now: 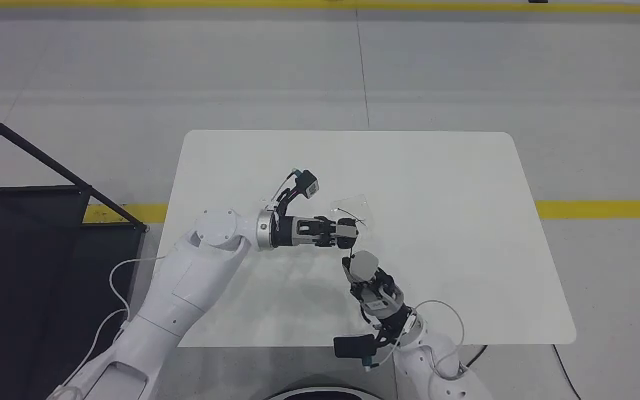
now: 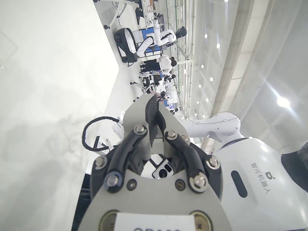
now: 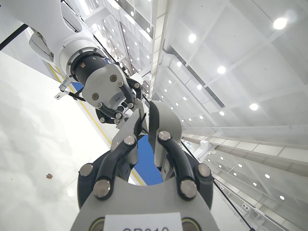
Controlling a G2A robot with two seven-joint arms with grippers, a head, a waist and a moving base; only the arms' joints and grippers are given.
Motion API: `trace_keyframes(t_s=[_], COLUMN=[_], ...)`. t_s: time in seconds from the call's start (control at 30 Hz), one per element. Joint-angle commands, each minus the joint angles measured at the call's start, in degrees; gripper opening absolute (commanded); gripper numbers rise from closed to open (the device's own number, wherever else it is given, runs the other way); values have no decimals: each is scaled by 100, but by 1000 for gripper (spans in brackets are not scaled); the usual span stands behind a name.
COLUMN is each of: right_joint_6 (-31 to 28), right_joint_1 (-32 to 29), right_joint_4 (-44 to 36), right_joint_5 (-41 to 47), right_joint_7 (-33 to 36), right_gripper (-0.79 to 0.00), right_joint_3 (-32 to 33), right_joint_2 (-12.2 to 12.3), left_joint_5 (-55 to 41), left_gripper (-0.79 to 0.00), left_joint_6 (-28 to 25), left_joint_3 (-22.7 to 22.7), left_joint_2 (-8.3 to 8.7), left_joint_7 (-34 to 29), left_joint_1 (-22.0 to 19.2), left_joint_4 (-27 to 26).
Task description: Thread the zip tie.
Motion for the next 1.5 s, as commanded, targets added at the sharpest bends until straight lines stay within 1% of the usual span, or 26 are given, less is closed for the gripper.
trace_keyframes(t_s=[0.0,0.1,0.23,0.43,0.57,0.77,0.87,0.97,1.27,1.37,1.47], right_joint_6=[-40,-170,-315,-729,-1161,-2218,-2704,-3017,-3429,-4009,-4469], right_joint_1=[-48,-128,-270,-400,-393,-311,-287,-264,-259,-202,-110], right_joint_4=[-36,-63,-58,-3,64,173,224,243,179,165,68], right_joint_5=[253,719,1367,1939,2218,2793,3025,3124,3153,3310,3324], right_joint_7=[-181,-507,-941,-1421,-1618,-1860,-2010,-2067,-2086,-2174,-1852], right_gripper=[0,0,0,0,0,0,0,0,0,0,0], right_joint_3=[74,248,578,896,975,1075,1125,1173,1168,1127,1180], right_joint_2=[14,43,89,139,157,190,209,227,250,268,301], left_joint_5=[151,462,754,1067,1249,1560,1634,1645,1631,1591,1565], left_gripper=[-785,-785,-785,-785,-785,-785,-785,-785,-785,-785,-785], left_joint_6=[-177,-369,-725,-1228,-1424,-1777,-1834,-1875,-1974,-1989,-1833], left_joint_3=[-79,-158,-253,-338,-348,-402,-421,-441,-451,-511,-613], left_joint_2=[29,69,125,182,200,240,257,275,321,335,359], left_joint_7=[22,130,87,119,268,488,598,665,753,926,1056], left_joint_1=[34,125,278,463,543,671,742,783,860,896,916], left_joint_4=[-73,-310,-704,-1078,-1220,-1389,-1485,-1537,-1604,-1585,-1548])
